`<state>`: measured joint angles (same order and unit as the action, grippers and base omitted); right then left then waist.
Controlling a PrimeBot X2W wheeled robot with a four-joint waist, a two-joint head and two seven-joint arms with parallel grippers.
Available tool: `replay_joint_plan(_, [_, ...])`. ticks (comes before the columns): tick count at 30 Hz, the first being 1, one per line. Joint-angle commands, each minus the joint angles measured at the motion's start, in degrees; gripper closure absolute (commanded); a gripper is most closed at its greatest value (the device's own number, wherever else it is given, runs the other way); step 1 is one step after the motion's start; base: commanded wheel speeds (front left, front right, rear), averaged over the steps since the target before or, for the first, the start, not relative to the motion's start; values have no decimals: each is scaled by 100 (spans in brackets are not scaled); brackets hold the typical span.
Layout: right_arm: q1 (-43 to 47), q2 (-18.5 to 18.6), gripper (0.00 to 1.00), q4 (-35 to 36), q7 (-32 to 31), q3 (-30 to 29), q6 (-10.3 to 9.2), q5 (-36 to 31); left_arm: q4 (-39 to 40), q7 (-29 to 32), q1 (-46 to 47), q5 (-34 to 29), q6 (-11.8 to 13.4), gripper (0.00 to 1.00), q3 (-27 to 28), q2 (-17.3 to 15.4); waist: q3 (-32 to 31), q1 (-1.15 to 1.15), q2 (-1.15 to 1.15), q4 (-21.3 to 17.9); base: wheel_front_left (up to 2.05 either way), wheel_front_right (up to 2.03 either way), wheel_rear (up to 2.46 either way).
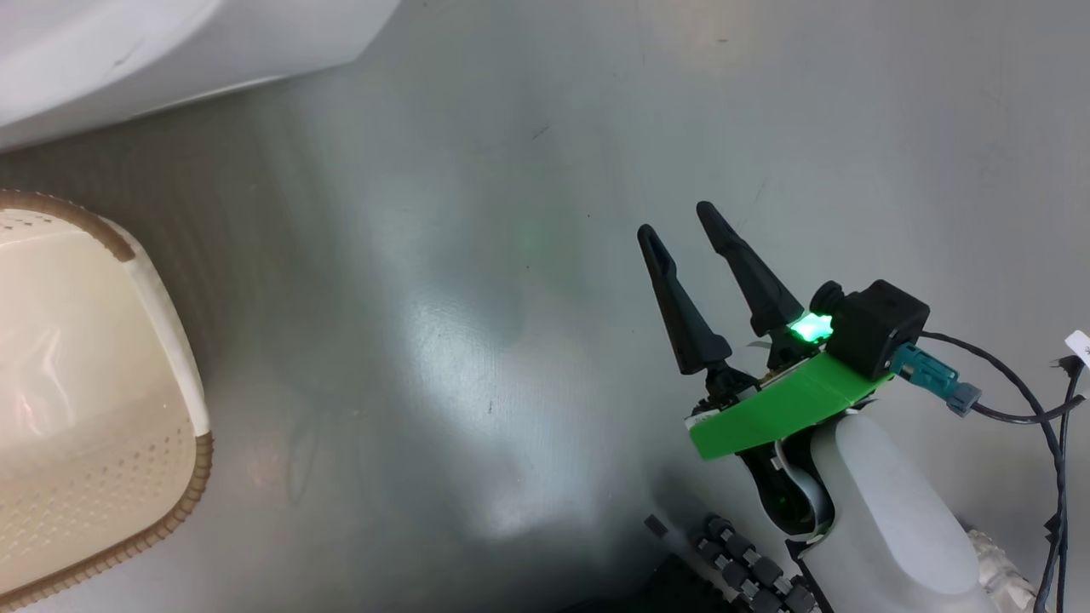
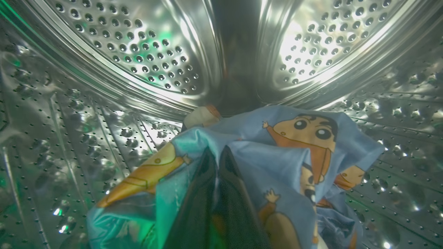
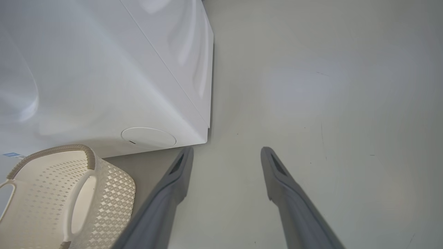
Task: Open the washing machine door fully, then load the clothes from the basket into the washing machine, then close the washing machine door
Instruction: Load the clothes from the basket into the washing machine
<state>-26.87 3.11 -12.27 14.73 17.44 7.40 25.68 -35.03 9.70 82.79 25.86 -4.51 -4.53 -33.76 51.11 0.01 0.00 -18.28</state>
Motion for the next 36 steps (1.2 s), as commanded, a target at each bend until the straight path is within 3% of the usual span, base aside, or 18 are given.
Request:
replay_joint_plan(1, [170, -24, 0, 64, 27, 84, 9, 66, 100, -51, 54, -31, 127, 9, 108, -318, -27, -1, 0, 17, 0, 0, 0])
replay_joint_plan(2, [165, -24, 0, 63, 27, 77, 9, 65, 75, -69, 35, -35, 171, 0, 114, -308, -45, -1, 0, 26, 0, 0, 0])
replay_joint_plan(16, [255, -24, 0, -14, 27, -141, 9, -164, -27, -658, -684, 299, 167, 0, 243, 54, -629, -1, 0, 347, 0, 0, 0])
replay_joint_plan(26, [403, -24, 0, -108, 27, -240, 9, -399, 449, -1162, -1979, 525, 167, 0, 370, 246, -1206, -1, 0, 597, 0, 0, 0])
replay_joint_plan(36, [635, -24, 0, -236, 27, -386, 9, -587, 1293, -1718, -3616, 768, 382, 0, 545, 702, -1861, -1, 0, 787, 0, 0, 0])
